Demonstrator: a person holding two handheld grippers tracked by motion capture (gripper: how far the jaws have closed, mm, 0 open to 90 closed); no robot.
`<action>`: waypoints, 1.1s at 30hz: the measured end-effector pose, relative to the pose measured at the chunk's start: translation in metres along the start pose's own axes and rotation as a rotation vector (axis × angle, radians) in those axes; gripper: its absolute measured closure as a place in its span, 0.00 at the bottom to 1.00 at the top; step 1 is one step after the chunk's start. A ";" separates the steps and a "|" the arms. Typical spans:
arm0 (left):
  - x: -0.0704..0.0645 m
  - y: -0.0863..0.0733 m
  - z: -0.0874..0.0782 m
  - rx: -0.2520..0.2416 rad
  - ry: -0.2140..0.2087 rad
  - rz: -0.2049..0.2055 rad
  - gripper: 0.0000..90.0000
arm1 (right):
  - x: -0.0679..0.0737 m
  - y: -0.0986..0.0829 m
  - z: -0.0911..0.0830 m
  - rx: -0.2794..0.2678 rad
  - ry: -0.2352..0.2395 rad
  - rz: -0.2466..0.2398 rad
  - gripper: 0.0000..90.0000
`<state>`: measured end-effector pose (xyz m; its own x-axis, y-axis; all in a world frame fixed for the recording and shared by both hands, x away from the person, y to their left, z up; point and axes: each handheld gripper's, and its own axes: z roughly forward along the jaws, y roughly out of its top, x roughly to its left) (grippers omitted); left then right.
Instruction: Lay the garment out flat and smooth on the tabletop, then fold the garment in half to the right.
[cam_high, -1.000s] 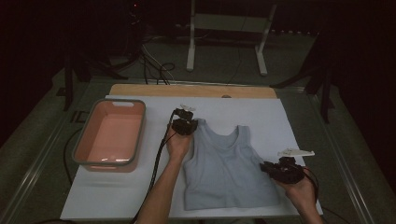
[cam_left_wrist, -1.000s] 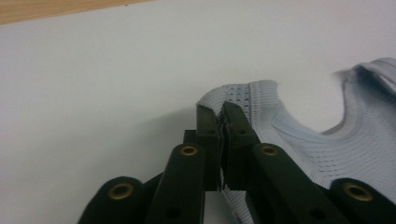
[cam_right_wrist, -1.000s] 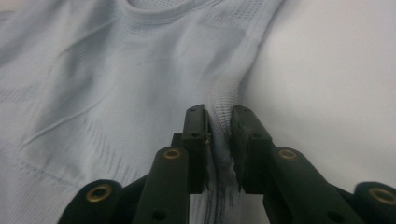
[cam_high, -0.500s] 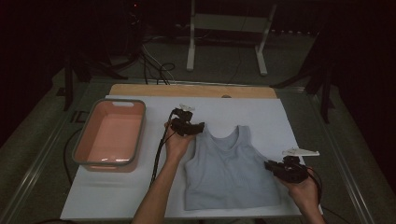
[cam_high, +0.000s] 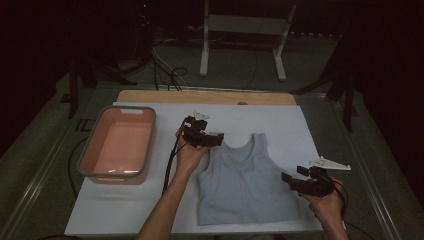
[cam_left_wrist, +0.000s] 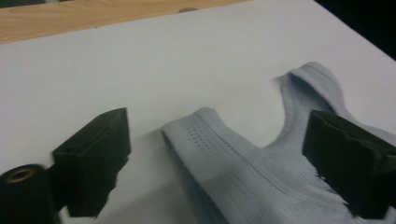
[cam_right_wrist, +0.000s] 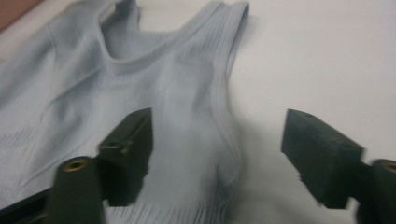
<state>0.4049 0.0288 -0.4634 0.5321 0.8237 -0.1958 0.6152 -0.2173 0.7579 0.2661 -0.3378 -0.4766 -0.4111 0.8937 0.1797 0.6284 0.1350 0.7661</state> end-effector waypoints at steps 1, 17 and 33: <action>0.000 0.000 -0.001 -0.003 -0.008 -0.001 0.06 | 0.000 0.000 -0.001 -0.011 -0.001 0.004 0.20; -0.009 -0.014 -0.030 0.000 -0.075 0.006 0.01 | -0.001 -0.002 -0.005 -0.058 0.007 0.002 0.12; -0.025 -0.028 -0.051 -0.017 -0.120 0.034 0.01 | 0.002 -0.006 -0.008 -0.069 0.000 0.005 0.12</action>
<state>0.3450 0.0412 -0.4479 0.6191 0.7471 -0.2421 0.5863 -0.2346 0.7753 0.2562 -0.3402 -0.4764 -0.4077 0.8944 0.1839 0.5834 0.1002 0.8060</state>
